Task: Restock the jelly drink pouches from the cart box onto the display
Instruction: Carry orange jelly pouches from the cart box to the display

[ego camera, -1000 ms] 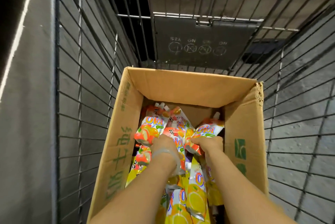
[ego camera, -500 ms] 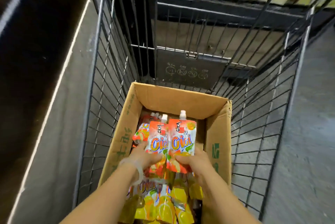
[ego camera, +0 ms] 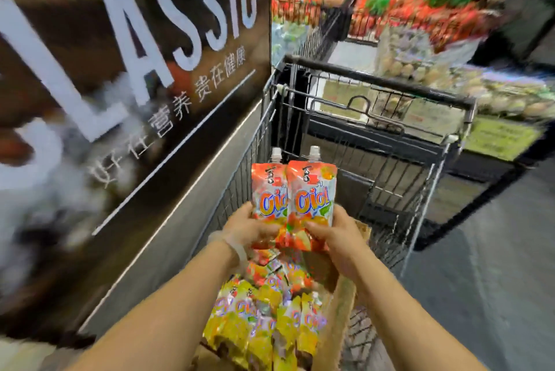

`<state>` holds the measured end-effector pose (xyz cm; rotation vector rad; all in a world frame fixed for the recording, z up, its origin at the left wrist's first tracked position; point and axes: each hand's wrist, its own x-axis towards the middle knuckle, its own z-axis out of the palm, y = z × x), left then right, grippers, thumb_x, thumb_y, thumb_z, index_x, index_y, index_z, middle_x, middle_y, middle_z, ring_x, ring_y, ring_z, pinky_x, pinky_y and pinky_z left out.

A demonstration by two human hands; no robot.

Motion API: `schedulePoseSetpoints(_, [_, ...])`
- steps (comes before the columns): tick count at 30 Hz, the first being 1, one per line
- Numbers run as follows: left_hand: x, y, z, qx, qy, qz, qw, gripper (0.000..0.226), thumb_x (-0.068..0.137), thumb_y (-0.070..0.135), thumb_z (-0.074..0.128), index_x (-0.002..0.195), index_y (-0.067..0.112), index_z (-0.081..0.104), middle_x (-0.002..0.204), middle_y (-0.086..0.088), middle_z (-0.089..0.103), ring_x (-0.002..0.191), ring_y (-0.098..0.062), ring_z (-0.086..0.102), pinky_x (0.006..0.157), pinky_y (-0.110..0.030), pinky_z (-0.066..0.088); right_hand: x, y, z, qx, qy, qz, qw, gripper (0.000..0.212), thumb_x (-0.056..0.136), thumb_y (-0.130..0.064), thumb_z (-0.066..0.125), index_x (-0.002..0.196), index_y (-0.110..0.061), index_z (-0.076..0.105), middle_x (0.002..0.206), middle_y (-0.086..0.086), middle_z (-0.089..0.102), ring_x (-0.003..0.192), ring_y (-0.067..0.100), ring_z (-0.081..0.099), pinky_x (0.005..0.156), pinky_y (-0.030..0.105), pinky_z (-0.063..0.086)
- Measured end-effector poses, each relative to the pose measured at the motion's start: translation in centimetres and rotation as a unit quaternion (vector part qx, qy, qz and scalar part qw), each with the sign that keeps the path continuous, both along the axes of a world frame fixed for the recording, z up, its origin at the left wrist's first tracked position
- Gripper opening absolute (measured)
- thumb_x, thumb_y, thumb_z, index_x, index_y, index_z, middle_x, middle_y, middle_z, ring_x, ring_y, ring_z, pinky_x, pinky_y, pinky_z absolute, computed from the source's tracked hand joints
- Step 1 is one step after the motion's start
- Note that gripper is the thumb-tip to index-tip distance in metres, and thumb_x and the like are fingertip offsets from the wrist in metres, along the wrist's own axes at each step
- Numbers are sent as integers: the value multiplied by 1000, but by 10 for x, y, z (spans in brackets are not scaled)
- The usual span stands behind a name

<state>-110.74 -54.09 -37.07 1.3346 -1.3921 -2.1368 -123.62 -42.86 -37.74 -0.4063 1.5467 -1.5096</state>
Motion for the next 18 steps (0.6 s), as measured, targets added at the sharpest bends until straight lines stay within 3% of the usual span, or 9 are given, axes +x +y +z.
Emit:
schedulePoseSetpoints(2, [23,23,26,-16,33,31,999,42,77,-21,58,109,5,56,87,-16,66,70,-29,65,64,-41,54,15,14,23,-21,20,30,999,36,80,11,62,110,-5,52,93,8,69,72,14,69,60,27,58])
schedulePoseSetpoints(4, [48,44,47,-35,45,49,997,34,80,-20,57,99,8,54,82,-11,65,56,-20,67,52,-32,55,33,27,43,-38,26,56,997,37,80,10,63,112,-4,52,99,11,69,82,22,67,72,37,58])
schedulePoseSetpoints(6, [75,62,62,-51,39,75,995,31,82,-17,58,98,9,52,80,-8,64,51,-16,65,43,-27,54,53,38,61,-51,24,85,995,34,81,13,59,107,-8,54,94,9,69,81,23,66,74,39,56])
schedulePoseSetpoints(10, [136,87,84,-88,34,136,986,39,78,-14,64,108,9,54,95,-12,67,84,-30,64,81,-50,55,98,45,88,-63,30,159,985,35,82,15,56,104,-13,55,99,11,69,91,30,66,86,50,53])
schedulePoseSetpoints(14, [201,110,98,-111,62,219,967,42,77,-18,63,109,9,53,95,-11,67,86,-29,64,76,-44,56,154,42,102,-73,30,225,971,38,83,11,59,116,-7,52,107,14,68,95,33,67,85,49,55])
schedulePoseSetpoints(18, [275,137,108,-123,58,294,946,38,78,-15,64,100,14,50,91,-6,65,82,-25,64,74,-41,55,224,42,113,-80,31,295,952,37,83,9,60,113,-13,52,98,6,70,83,21,69,70,34,59])
